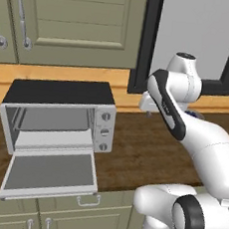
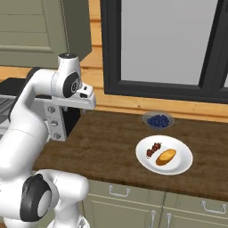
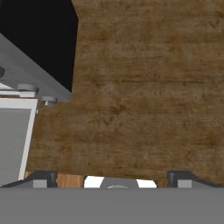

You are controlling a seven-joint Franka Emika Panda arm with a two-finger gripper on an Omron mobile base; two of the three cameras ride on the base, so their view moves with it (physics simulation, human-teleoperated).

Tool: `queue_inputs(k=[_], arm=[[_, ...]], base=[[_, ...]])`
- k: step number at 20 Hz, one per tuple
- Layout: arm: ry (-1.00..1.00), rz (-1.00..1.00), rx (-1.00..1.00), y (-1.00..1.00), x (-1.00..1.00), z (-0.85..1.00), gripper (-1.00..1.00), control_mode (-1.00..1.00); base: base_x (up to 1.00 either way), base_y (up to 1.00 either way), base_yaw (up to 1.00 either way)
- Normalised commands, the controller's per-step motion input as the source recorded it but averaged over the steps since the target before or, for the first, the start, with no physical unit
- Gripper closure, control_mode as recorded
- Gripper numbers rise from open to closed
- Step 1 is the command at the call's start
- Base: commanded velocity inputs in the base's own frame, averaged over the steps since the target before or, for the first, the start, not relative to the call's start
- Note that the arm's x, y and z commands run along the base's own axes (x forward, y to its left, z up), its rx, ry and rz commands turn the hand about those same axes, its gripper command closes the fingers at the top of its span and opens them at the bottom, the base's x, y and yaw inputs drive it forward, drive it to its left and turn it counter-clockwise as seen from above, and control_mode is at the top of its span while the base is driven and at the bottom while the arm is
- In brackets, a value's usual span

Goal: Pick up the kebab skewer and baguette bread, and place them inside the toaster oven. Close the toaster oven door and start by setting the timer.

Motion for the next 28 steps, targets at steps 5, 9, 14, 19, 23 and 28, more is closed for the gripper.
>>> queue_inputs(k=[5,9,14,19,23,28], arm=[[0.0,0.0,0.0,0.0,0.0,0.0,-1.0,-1.0],[0.0,0.0,0.02,0.11,-0.32,-0.02,-1.0,-1.0],[-0.13,-0.05,0.04,0.81,-0.61,-0.35,-1.0,-1.0],[-0.09,-0.06,0.03,0.96,-0.32,-0.46,-1.0,-1.0],[-0.31,-0.06,-0.17,1.0,0.12,-0.01,-1.0,-1.0],[-0.37,-0.09,-0.15,1.0,0.26,0.01,-1.0,-1.0]], base=[[0.0,0.0,0.0],[0.0,0.0,0.0],[0.0,0.0,0.0],[0.0,0.0,0.0],[0.0,0.0,0.0],[0.0,0.0,0.0]])
